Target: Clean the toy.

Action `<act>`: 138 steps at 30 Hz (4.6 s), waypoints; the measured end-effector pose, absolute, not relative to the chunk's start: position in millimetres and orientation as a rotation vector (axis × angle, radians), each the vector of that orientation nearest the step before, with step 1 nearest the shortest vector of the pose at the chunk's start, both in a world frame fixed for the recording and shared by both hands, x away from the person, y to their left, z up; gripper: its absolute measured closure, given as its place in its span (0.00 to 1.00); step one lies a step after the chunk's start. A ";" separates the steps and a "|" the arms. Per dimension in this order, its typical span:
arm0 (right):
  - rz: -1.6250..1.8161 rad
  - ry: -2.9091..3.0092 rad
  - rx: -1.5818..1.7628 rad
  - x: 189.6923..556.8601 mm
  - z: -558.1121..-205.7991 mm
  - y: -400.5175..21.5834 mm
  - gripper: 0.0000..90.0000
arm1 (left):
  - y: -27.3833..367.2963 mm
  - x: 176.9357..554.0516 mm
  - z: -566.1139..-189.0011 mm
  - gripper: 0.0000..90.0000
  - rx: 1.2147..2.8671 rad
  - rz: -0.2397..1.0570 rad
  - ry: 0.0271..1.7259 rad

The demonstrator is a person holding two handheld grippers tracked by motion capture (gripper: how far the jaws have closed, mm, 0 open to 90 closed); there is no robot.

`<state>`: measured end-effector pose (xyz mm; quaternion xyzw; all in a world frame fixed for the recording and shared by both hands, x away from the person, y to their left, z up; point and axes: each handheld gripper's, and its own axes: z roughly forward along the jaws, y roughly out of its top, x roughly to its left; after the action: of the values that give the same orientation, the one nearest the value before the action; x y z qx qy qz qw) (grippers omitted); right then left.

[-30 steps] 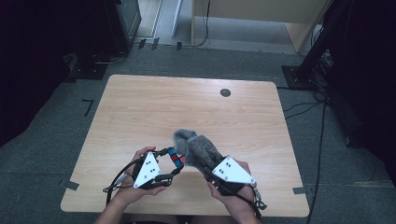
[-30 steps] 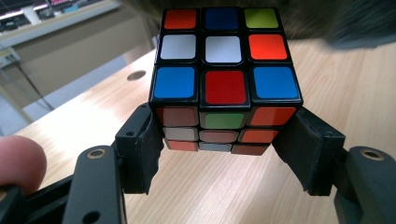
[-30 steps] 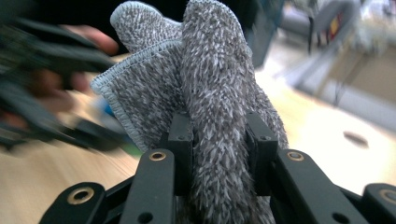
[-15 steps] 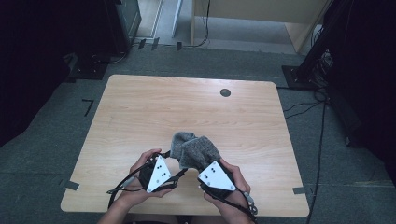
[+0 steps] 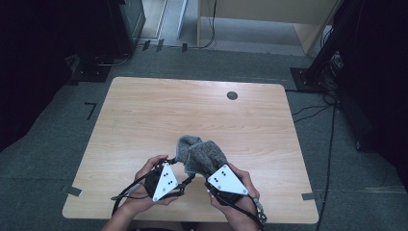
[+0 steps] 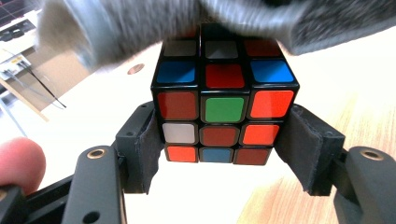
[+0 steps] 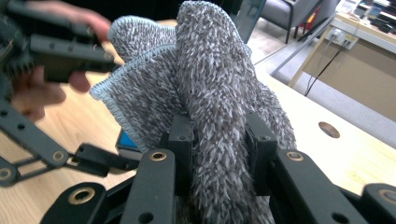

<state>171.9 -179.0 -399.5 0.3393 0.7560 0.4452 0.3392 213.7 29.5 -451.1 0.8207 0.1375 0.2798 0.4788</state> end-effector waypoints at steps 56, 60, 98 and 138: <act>1.449 2.000 1.023 184.4 -394.7 -206.1 0.77 | 41.6 214.7 -445.4 0.39 1.914 0.534 0.299; 1.552 1.985 1.011 191.1 -397.1 -221.9 0.78 | 50.1 219.4 -443.5 0.39 1.874 0.474 0.313; 1.249 1.955 1.278 230.3 -456.8 -258.8 0.77 | 52.4 249.5 -466.0 0.39 1.904 0.514 0.685; 1.062 2.124 1.345 253.7 -513.1 -259.0 0.57 | 43.2 269.7 -508.8 0.31 2.040 0.465 0.945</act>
<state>253.7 -259.0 -513.1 0.4823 0.7618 0.3809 0.2047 269.7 43.2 -508.8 0.8103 0.3754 0.1847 0.4103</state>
